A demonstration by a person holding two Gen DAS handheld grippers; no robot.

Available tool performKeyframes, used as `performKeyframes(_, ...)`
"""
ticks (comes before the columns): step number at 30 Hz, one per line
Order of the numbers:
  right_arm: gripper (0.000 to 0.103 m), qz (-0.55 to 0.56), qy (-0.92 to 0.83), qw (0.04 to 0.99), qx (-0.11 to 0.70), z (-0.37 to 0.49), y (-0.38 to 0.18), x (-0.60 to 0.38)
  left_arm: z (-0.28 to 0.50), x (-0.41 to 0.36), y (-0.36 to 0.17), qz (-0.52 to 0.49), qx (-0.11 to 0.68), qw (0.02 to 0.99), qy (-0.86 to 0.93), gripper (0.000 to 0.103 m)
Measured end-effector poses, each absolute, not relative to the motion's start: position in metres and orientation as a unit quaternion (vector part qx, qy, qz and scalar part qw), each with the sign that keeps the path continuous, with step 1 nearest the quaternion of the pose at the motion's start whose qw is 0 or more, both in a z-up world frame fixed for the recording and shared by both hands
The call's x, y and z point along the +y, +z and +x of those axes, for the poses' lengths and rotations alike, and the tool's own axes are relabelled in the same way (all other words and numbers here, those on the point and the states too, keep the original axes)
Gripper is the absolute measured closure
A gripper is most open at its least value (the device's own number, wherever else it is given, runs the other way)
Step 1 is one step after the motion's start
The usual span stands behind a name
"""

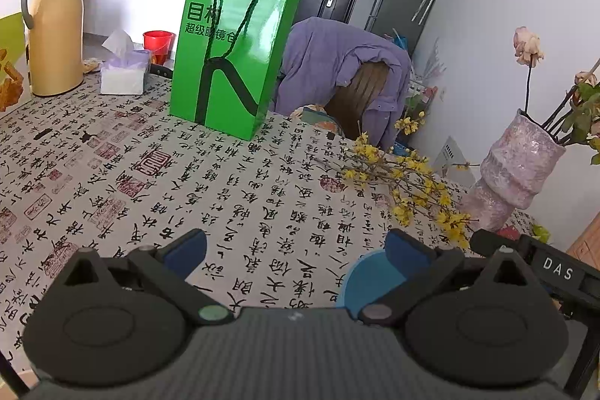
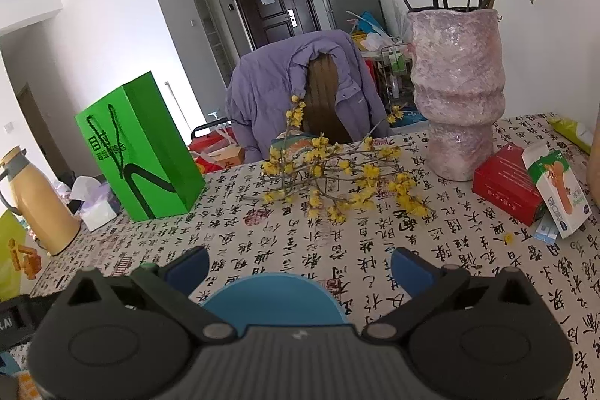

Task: Organize plates and bowls
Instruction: 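Move both open grippers toward the remaining blue bowls, then bring both open grippers onto the rims of the next blue bowls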

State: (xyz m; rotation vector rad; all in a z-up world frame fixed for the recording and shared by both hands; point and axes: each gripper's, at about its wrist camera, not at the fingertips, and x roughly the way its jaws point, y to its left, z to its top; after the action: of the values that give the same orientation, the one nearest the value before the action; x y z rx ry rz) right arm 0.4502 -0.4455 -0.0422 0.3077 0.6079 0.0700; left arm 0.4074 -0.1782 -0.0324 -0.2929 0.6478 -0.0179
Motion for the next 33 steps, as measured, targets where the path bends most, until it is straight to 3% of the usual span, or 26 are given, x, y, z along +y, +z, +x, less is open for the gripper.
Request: performKeyframes(33, 0.000, 0.148, 0.019, 0.932, 0.329, 0.461, -0.053, -0.453, 0.436, -0.198, -0.050, -0.143, 0.358, 0.923, -0.016, 0.000)
